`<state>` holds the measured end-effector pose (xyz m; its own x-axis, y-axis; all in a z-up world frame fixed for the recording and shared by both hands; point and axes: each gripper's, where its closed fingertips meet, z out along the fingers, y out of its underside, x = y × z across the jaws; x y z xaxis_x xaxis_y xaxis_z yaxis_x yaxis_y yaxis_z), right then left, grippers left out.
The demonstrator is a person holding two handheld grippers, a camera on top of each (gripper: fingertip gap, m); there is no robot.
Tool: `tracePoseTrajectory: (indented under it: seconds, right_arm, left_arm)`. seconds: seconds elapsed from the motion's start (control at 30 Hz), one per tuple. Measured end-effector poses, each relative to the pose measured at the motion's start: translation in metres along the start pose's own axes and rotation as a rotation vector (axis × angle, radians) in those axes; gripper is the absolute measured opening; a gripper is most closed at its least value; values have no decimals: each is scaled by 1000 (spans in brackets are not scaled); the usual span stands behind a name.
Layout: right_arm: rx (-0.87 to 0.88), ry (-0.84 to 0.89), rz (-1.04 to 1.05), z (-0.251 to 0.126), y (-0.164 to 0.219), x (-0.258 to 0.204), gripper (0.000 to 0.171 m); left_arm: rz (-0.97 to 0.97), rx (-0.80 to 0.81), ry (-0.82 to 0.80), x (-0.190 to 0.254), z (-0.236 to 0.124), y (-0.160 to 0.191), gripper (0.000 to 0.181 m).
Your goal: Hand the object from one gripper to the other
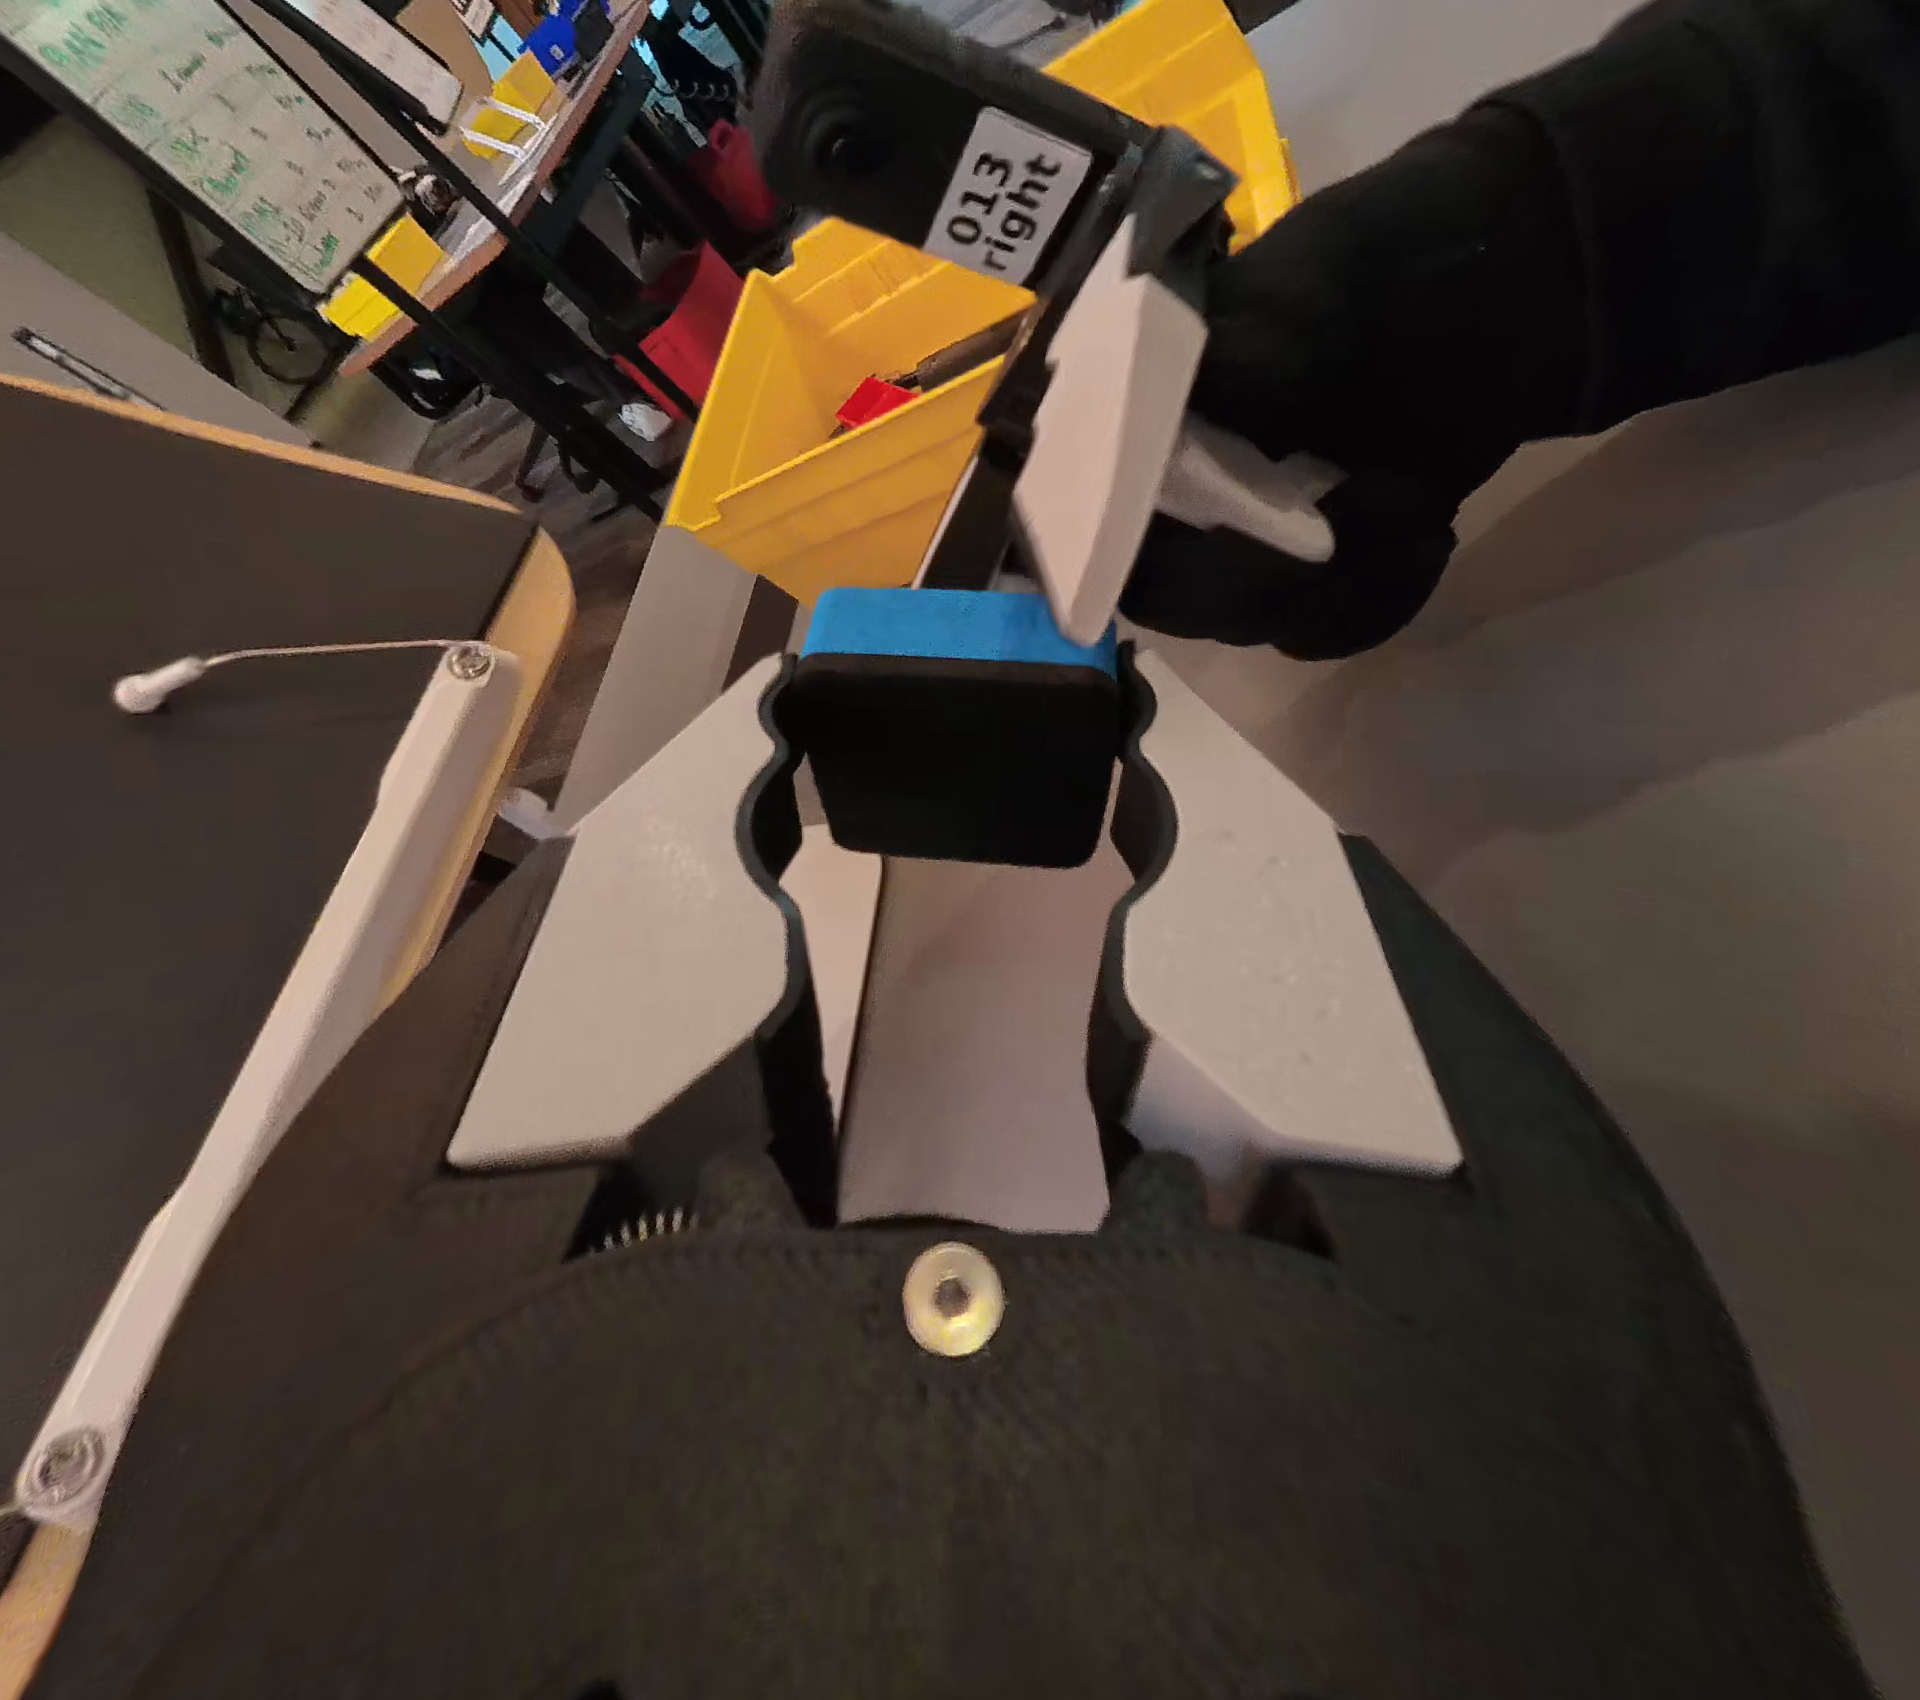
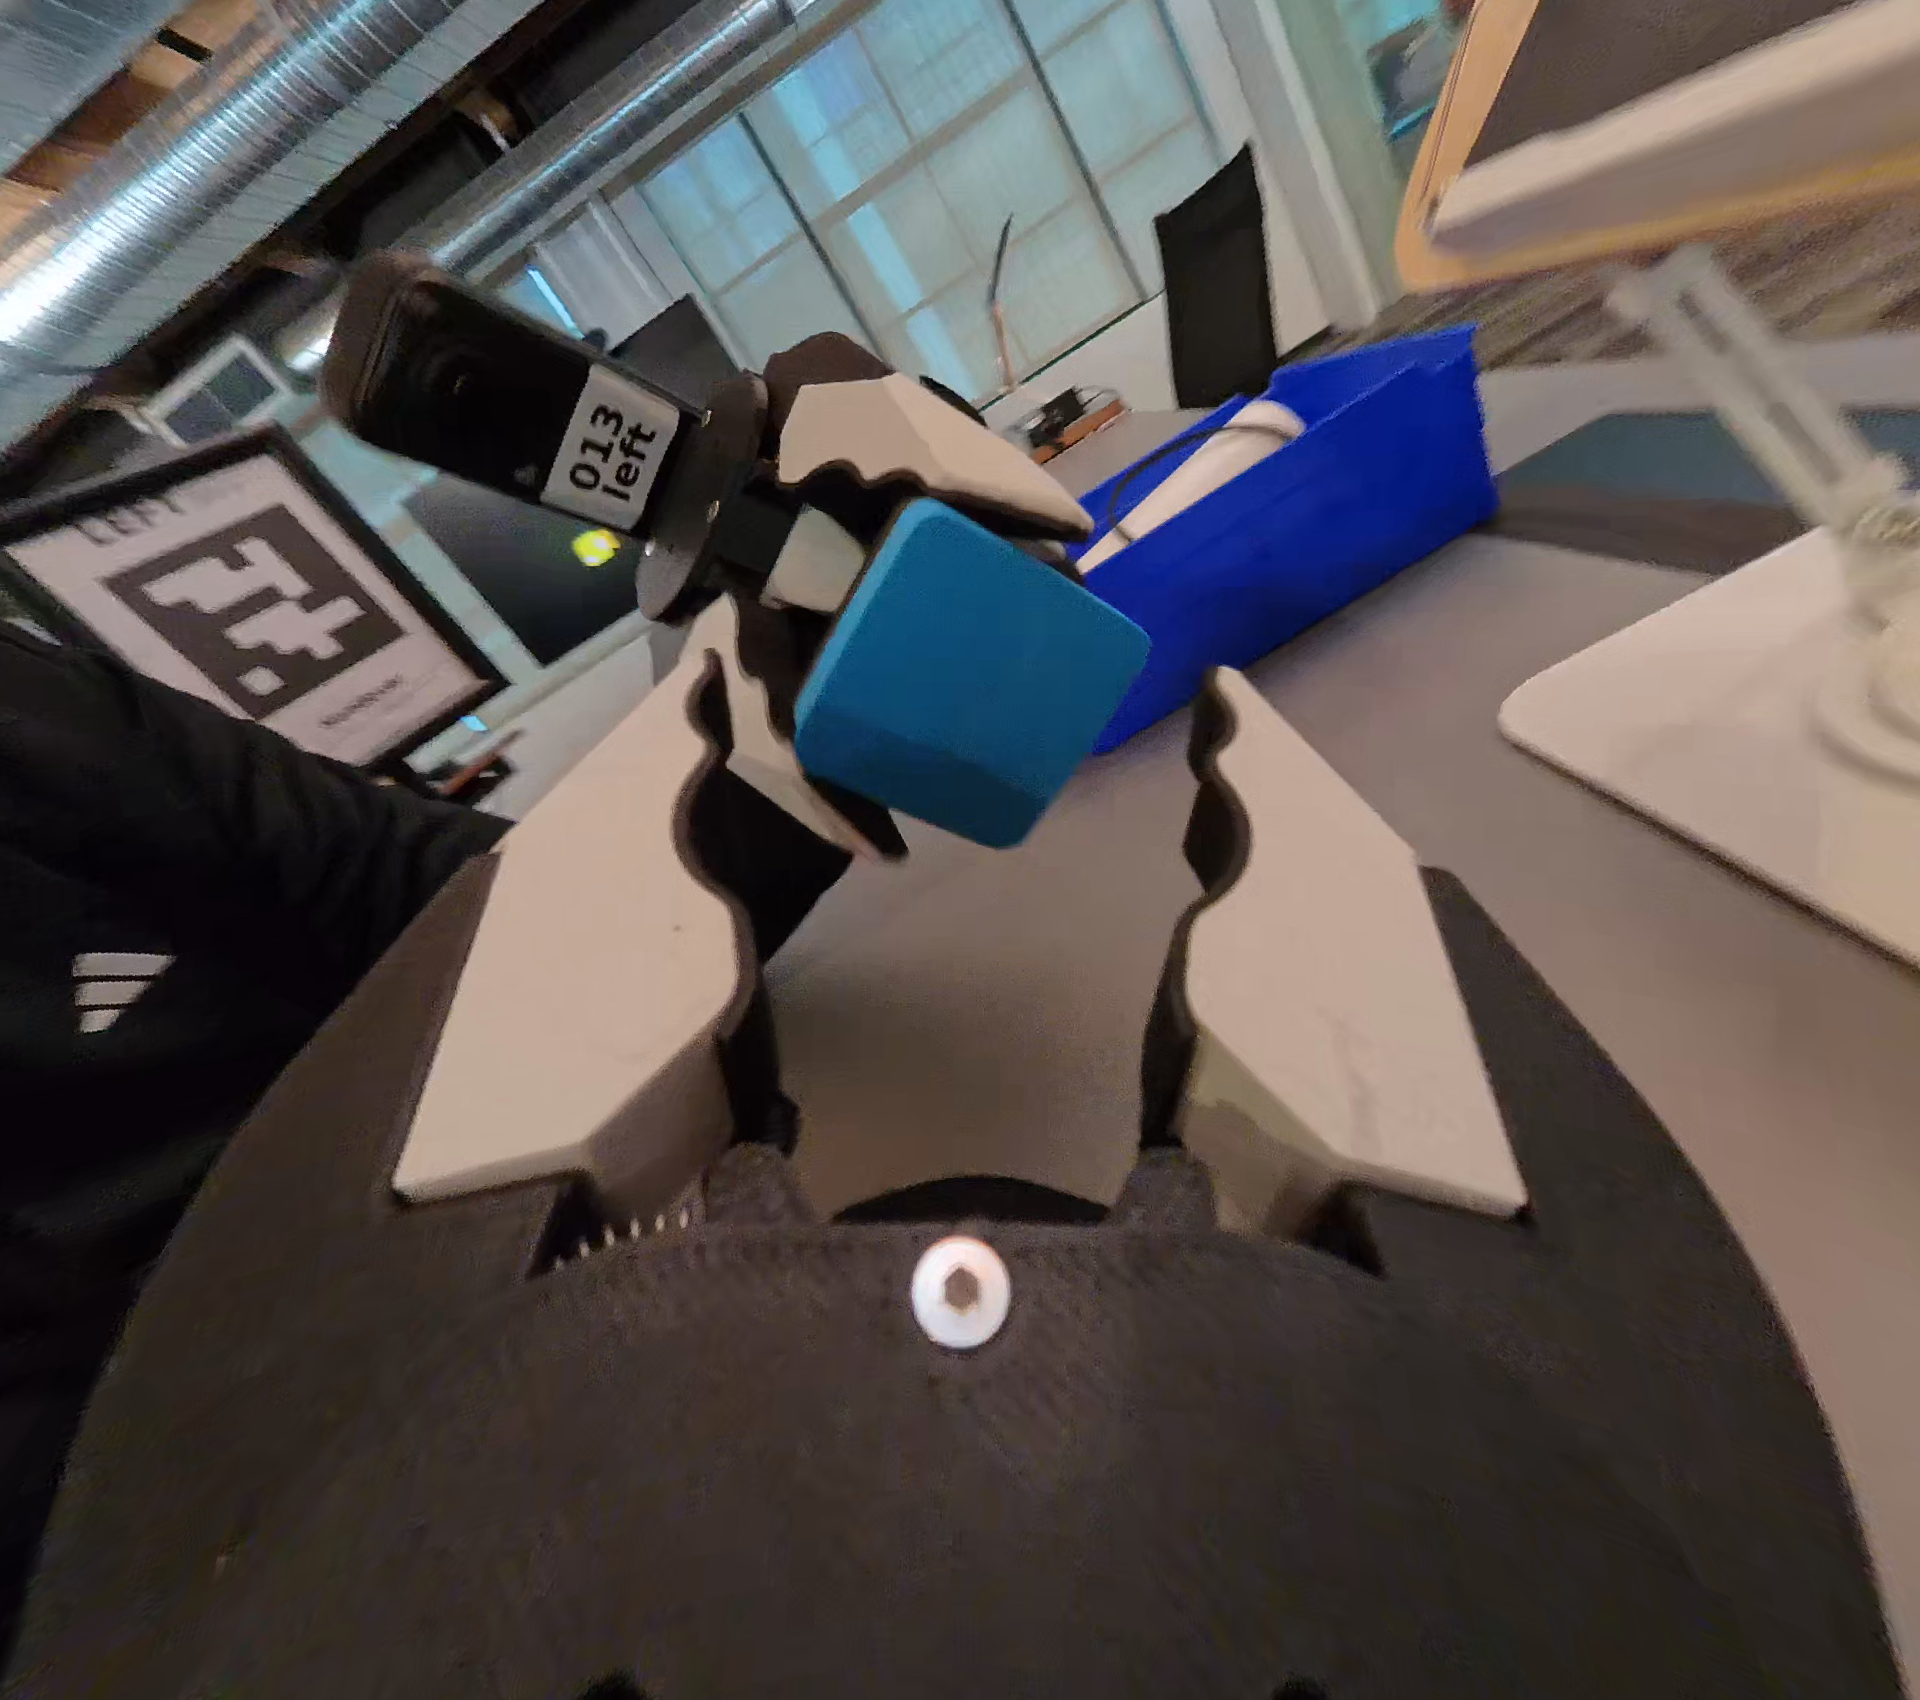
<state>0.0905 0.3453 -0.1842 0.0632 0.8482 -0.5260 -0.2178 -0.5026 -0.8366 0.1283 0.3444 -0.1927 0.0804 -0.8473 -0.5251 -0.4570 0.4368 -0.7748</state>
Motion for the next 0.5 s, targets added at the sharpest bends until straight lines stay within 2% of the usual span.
tracePoseTrajectory:
  seconds: [0.07,0.17,0.23,0.3,0.4,0.5]
  right_arm:
    - [1,68,-125,-2,-9,0,98]
    - [-19,180,-407,-2,-28,-10,101]
    - [-45,240,-691,3,-46,-28,93]
    - [-155,277,-1011,14,-51,-43,92]
    - [-398,267,-1363,33,-35,-50,91]
    - [-502,251,-1455,43,-25,-44,88]
  left_arm:
    - [-126,62,1,-13,-11,-8,58]
    - [-437,219,116,-32,-34,-25,58]
    - [-644,318,284,-35,-49,-36,58]
    - [-804,395,393,-42,-59,-40,58]
    - [-942,413,580,-33,-64,-40,57]
    - [-972,369,652,-22,-62,-36,58]
